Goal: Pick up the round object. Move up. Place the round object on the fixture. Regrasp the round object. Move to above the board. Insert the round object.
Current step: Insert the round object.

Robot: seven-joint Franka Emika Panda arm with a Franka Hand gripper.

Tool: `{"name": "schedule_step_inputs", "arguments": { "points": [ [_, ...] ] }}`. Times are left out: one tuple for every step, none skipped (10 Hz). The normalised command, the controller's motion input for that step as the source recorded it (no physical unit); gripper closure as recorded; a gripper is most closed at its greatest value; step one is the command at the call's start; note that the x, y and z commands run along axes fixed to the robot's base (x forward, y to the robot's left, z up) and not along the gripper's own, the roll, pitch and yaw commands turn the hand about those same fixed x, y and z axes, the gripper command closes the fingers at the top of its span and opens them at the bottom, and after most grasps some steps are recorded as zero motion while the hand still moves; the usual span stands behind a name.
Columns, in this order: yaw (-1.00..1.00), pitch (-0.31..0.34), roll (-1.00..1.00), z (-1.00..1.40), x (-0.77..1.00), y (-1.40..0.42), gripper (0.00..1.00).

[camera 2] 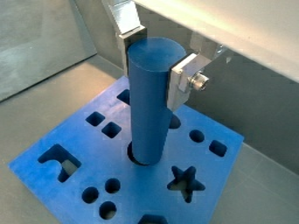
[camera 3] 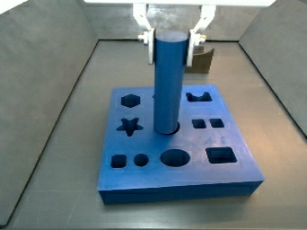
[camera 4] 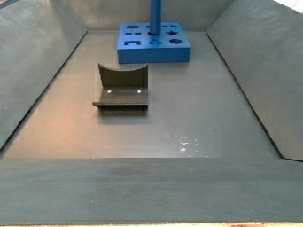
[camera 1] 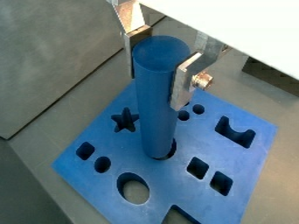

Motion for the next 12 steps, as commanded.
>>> {"name": "schedule_step_inputs", "arguments": {
  "points": [
    [0.0,-0.089,0.12,-0.28,0.0,0.0,1.0],
    [0.0,-0.073,0.13,-0.25,0.0,0.0,1.0],
    [0.0,-0.06,0.12,-0.25,0.05,0.0,1.0],
    [0.0,-0.044,0.08,-0.18,0.19,0.0,1.0],
    [0.0,0.0,0.22,-0.2,0.2,0.0,1.0],
    [0.0,0.003,0.23,-0.19,0.21,0.0,1.0],
    [0.0,0.004,0.23,-0.19,0.19,0.0,1.0],
    [0.0,0.0,0.18,-0.29,0.14,-0.03,1.0],
    [0.0,-0.001,0.19,-0.37,0.11,-0.16,1.0],
    [0.0,0.0,0.26,-0.33,0.11,-0.33,1.0],
    [0.0,0.003,0.28,-0.32,0.15,-0.33,1.0],
    [0.0,0.0,0.2,-0.48,0.16,-0.23,1.0]
  ]
}}
